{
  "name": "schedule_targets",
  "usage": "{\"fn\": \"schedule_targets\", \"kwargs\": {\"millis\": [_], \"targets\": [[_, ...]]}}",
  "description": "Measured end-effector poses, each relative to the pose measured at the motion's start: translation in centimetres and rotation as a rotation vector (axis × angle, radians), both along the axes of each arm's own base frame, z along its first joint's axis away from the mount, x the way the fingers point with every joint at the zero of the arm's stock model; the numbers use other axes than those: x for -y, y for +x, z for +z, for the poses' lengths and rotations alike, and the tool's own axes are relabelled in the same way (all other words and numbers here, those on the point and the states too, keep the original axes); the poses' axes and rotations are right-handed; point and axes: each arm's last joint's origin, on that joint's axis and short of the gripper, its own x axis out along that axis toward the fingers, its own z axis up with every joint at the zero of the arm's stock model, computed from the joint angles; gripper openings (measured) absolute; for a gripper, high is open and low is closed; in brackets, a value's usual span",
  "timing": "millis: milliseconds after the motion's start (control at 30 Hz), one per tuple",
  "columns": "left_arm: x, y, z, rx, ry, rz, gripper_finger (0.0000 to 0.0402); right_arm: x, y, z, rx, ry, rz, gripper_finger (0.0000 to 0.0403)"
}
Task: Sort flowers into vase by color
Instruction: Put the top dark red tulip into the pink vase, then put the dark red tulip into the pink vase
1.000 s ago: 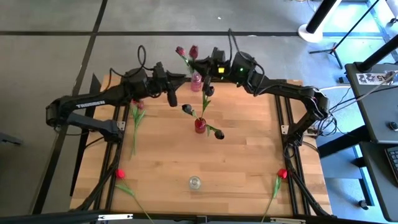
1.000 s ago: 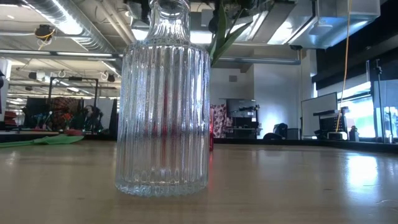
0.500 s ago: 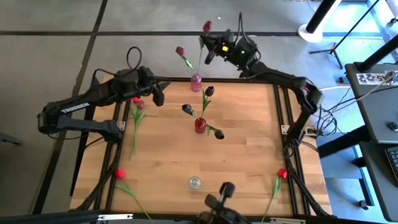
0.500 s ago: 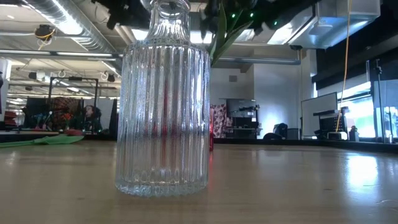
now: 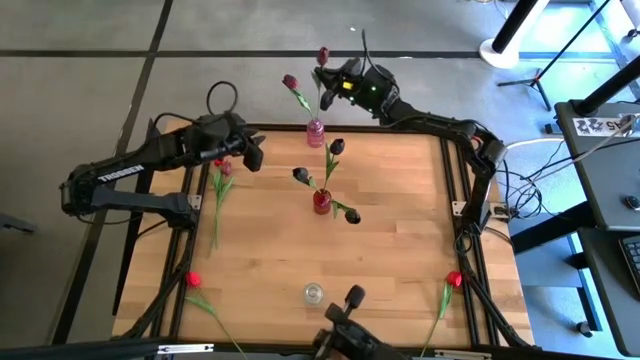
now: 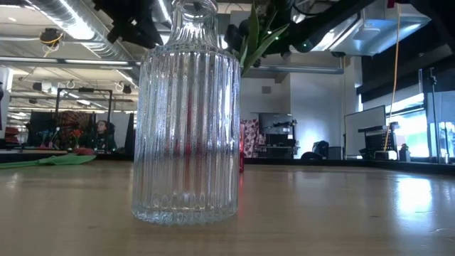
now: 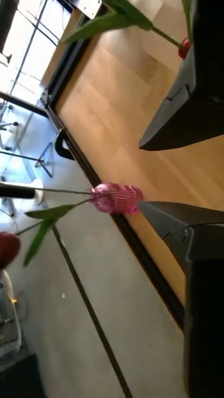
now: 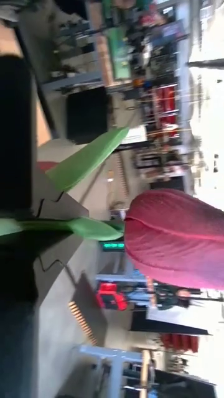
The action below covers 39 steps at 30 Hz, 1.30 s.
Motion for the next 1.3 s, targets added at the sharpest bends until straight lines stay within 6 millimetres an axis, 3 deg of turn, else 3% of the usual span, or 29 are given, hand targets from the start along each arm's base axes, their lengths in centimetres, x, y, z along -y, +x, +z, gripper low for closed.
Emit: {"fn": "schedule_targets", "kwargs": {"millis": [167,367,600,767,900,1067,1300], "targets": [[0.2,-0.5,-0.9,-0.065,-0.077,0.026,0.0139,0.0,0.1,-1.2,-0.109,0.057,0.008,0.0057],[1.3,-1.3,-2.3,-0.172,-0.244,0.015,0.0143,-0.4,0.0,-1.2,-0.283,0.171,0.088,0.0157],[2.8,-2.1,-3.2,-0.267,-0.330,0.061,0.0147,-2.1,-0.8,2.2,-0.585,0.272,0.149,0.0281],[4.3,-2.2,-3.7,-0.272,-0.380,0.099,0.0147,-4.0,-2.4,5.3,-0.726,0.365,0.175,0.0314],[5.0,-2.8,-5.7,-0.271,-0.554,0.234,0.0147,-7.4,-4.2,8.0,-0.756,0.370,0.216,0.0304],[5.4,-3.8,-9.9,-0.340,-0.698,0.451,0.0147,-13.9,-6.1,11.8,-0.738,0.268,0.246,0.0281],[1.3,-3.4,-13.7,-0.422,-0.731,0.703,0.0147,-22.2,-8.3,15.2,-0.682,0.054,0.252,0.0259]]}}
